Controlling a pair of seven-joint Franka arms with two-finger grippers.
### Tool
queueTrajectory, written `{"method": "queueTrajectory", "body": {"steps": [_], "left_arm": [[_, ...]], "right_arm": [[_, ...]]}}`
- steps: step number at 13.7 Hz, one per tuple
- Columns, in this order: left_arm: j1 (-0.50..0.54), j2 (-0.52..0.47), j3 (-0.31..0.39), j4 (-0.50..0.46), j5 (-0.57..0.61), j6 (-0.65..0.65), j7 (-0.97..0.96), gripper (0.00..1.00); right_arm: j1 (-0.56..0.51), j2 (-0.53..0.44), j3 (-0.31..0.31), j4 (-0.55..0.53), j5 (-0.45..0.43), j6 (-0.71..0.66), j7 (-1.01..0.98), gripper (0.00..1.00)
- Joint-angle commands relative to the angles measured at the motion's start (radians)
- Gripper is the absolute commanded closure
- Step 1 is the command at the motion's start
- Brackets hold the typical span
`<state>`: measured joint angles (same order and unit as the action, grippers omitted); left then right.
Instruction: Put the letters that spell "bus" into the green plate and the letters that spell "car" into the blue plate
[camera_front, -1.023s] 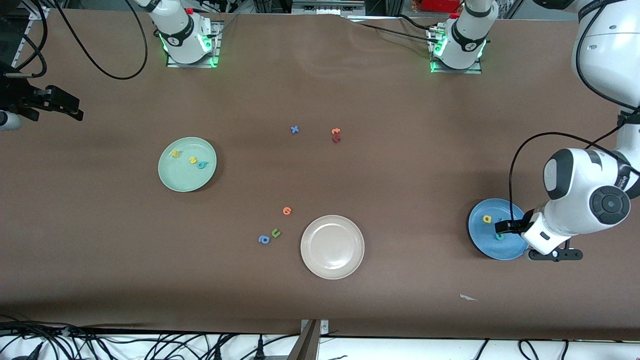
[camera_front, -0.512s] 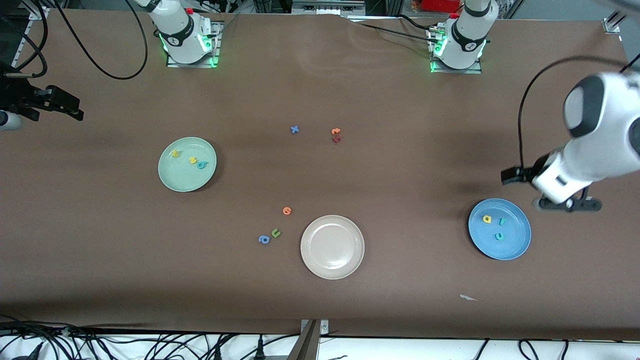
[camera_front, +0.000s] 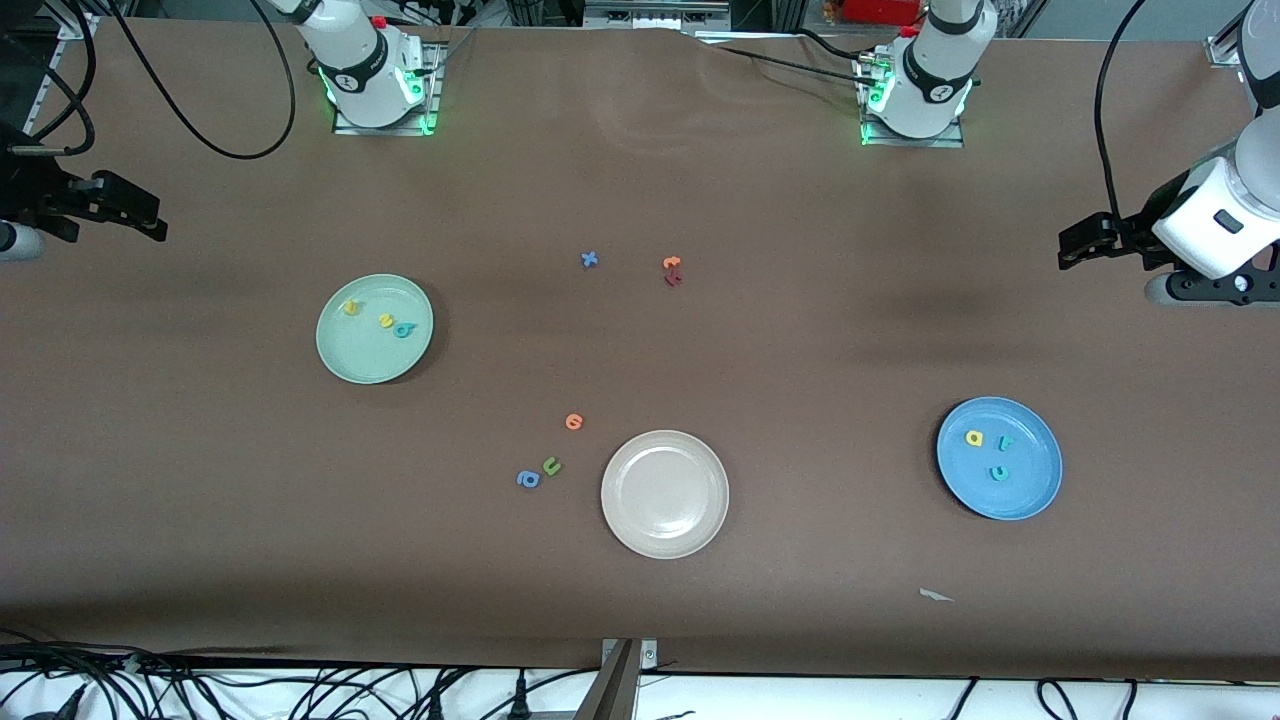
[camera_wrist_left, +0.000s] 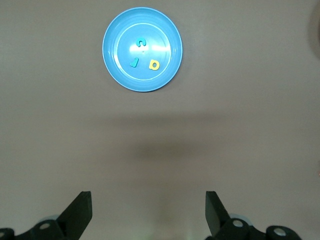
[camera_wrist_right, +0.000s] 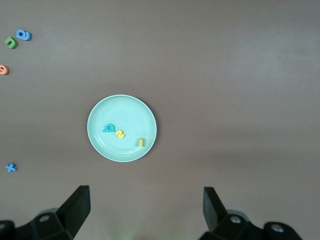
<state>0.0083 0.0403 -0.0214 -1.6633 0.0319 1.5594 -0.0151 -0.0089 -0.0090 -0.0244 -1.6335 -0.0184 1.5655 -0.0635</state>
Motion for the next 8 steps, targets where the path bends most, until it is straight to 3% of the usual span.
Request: {"method": "queueTrajectory", "body": {"steps": [1, 8], "left_arm": [[-0.002, 0.021, 0.009, 0.037, -0.027, -0.01, 0.026, 0.0], [-0.014, 0.038, 0.006, 0.042, -0.026, -0.01, 0.021, 0.0]], "right_arm": [[-0.01, 0.001, 0.011, 0.012, 0.006, -0.008, -0.012, 0.0], [-0.01, 0.001, 0.009, 0.012, 0.006, -0.01, -0.015, 0.0]]}}
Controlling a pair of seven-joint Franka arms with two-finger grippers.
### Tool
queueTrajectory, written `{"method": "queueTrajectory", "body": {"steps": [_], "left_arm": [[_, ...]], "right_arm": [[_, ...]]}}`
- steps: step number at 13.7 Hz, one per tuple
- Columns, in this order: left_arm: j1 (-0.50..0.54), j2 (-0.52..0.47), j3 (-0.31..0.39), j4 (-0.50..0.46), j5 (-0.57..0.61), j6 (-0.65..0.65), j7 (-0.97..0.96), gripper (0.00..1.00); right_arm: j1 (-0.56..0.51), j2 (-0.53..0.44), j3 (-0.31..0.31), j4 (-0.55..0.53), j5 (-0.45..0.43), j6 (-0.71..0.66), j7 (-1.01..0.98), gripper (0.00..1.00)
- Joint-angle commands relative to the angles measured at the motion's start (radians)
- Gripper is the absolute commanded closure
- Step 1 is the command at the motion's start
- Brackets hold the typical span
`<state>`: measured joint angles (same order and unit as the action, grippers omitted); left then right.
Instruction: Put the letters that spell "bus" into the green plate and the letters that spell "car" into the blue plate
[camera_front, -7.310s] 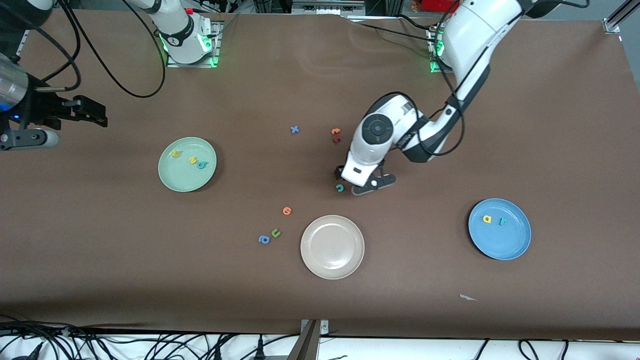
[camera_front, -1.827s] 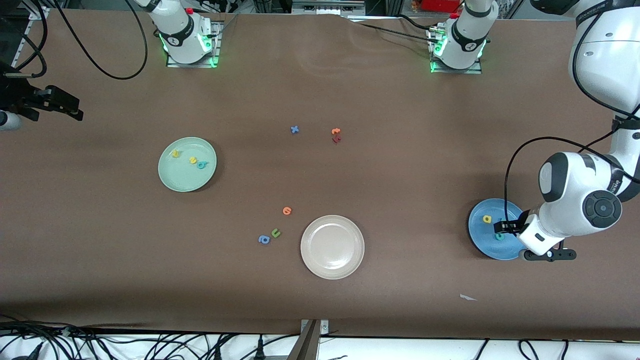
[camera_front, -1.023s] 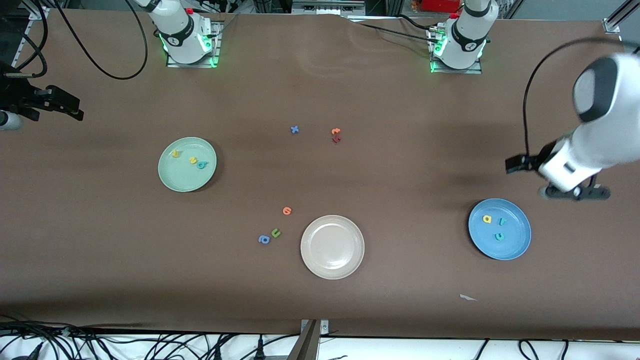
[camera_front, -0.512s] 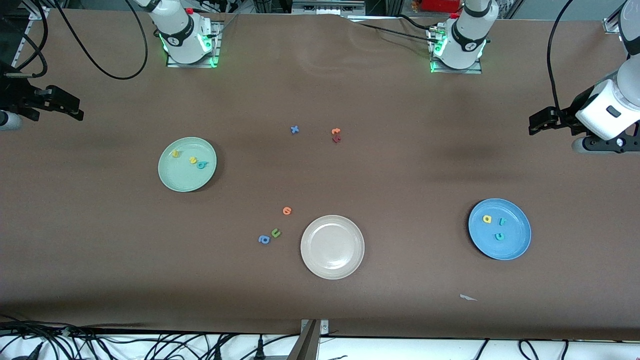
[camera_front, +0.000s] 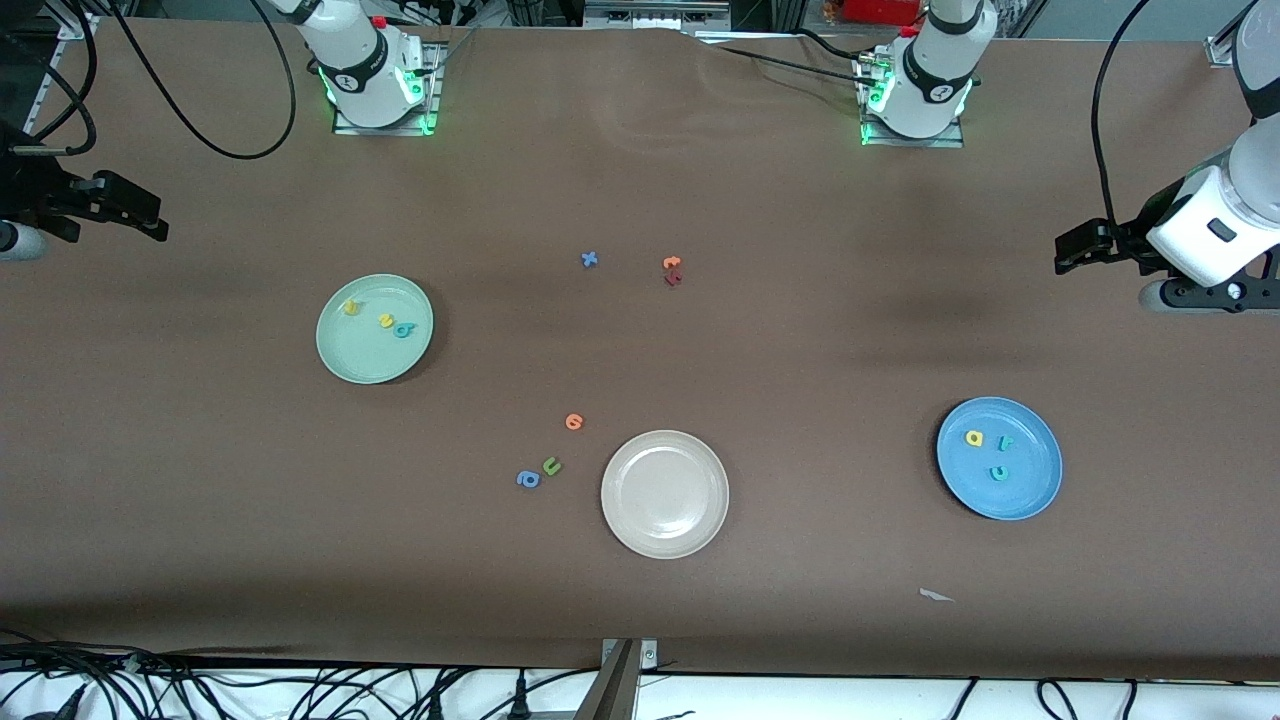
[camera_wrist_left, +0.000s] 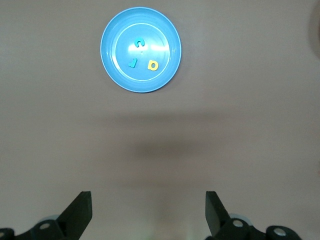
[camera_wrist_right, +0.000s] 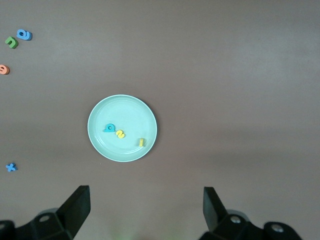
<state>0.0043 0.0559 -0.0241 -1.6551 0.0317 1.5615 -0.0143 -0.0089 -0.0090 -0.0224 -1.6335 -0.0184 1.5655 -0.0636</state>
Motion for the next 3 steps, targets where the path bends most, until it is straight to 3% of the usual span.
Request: {"method": "queueTrajectory", "body": {"steps": [1, 3], "left_arm": [[-0.01, 0.027, 0.009, 0.035, -0.026, -0.011, 0.02, 0.0], [-0.009, 0.027, 0.009, 0.034, -0.023, -0.011, 0.022, 0.0]], "right_arm": [[-0.01, 0.001, 0.009, 0.012, 0.006, -0.01, -0.015, 0.0], [-0.01, 0.001, 0.009, 0.012, 0.006, -0.01, -0.015, 0.0]]}}
